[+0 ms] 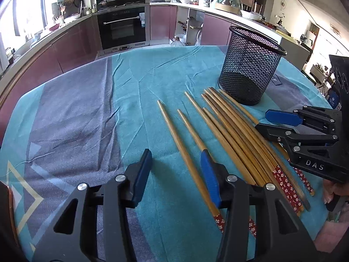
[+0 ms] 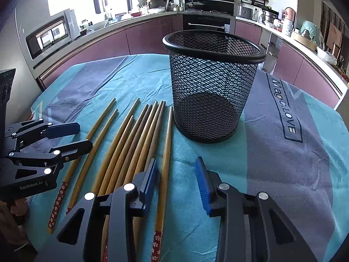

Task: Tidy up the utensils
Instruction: 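Close the left gripper on one bamboo chopstick while the right gripper grasps another, then lift the left chopstick upright toward the black mesh cup while the right tool carries its own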

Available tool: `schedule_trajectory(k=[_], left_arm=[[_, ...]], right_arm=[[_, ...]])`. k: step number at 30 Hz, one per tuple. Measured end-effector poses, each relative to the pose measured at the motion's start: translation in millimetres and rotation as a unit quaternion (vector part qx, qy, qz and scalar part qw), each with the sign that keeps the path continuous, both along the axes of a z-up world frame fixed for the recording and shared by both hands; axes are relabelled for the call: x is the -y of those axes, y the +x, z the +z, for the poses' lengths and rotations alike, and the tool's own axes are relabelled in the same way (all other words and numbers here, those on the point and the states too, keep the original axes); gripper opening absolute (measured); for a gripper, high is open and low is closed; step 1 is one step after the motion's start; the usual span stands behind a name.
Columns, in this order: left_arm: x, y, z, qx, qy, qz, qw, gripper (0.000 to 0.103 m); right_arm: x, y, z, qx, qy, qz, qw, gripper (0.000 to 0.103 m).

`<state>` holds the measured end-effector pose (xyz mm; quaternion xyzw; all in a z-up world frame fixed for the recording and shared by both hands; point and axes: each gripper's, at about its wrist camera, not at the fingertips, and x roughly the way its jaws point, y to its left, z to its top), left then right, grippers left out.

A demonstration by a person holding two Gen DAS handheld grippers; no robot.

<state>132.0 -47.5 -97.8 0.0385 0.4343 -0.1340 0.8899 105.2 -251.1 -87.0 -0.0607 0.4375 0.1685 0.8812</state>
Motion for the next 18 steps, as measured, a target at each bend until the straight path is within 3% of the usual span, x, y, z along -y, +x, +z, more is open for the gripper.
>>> schedule_trajectory(k=[4, 8, 12, 18], left_arm=[[2, 9, 1, -0.001, 0.007, 0.0, 1.0, 0.033], [3, 15, 3, -0.005, -0.003, 0.002, 1.0, 0.016], [-2, 16, 5, -0.009, -0.026, 0.011, 0.9996, 0.007], [-8, 13, 6, -0.01, -0.043, 0.019, 0.9989, 0.007]], right_arm=[[-4, 3, 1, -0.002, -0.001, 0.009, 1.0, 0.022], [-5, 6, 1, -0.009, 0.008, 0.016, 1.0, 0.008], [-5, 6, 1, -0.013, 0.017, 0.017, 1.0, 0.005], [6, 1, 5, -0.019, 0.039, 0.021, 0.999, 0.005]])
